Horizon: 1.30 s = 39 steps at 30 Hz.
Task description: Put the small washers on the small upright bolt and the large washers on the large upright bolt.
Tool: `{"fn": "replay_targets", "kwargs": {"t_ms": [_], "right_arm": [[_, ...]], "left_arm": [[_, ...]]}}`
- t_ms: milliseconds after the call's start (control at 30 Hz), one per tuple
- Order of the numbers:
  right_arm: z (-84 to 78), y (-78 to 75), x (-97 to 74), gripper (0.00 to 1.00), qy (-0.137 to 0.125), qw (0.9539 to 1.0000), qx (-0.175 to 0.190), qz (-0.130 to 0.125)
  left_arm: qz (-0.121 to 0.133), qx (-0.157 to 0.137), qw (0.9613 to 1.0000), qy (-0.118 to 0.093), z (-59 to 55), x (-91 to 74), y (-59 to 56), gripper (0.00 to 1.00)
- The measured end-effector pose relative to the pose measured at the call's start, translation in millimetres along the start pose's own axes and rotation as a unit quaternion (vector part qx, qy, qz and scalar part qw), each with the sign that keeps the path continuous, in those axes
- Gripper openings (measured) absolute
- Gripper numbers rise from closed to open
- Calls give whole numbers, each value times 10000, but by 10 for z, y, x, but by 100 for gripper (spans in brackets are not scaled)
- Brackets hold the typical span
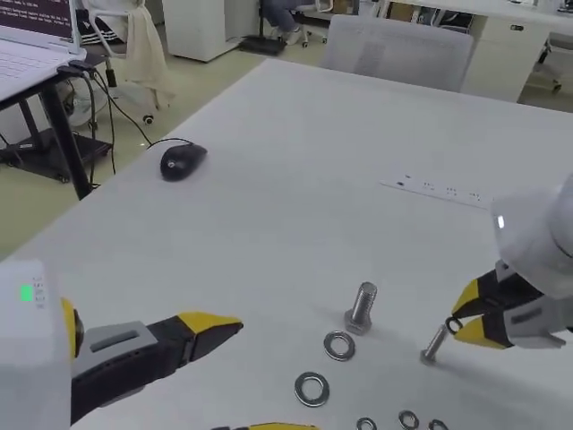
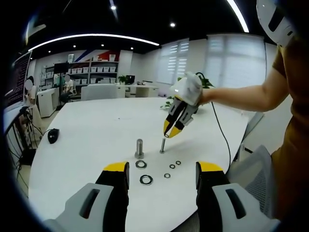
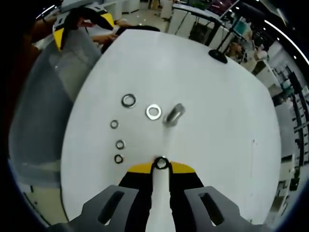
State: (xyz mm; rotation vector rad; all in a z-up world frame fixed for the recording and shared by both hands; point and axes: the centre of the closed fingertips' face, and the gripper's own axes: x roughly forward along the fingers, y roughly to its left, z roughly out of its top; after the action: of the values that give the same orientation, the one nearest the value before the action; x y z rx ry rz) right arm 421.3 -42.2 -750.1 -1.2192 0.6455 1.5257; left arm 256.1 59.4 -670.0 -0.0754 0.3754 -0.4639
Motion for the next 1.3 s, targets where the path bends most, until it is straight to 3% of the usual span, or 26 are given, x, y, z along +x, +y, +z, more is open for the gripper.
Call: {"fn": "replay_targets", "kwargs": {"t_ms": [833,1300], "right_arm": [[-54,-27,180,12,215,9994,-118,237],[-117,-16,383,13,241,9989,-180,347]], "left_arm": [[10,-42,10000,26,-33,7,37,55],[10,-76,10000,50,-53,22,43,55]]}}
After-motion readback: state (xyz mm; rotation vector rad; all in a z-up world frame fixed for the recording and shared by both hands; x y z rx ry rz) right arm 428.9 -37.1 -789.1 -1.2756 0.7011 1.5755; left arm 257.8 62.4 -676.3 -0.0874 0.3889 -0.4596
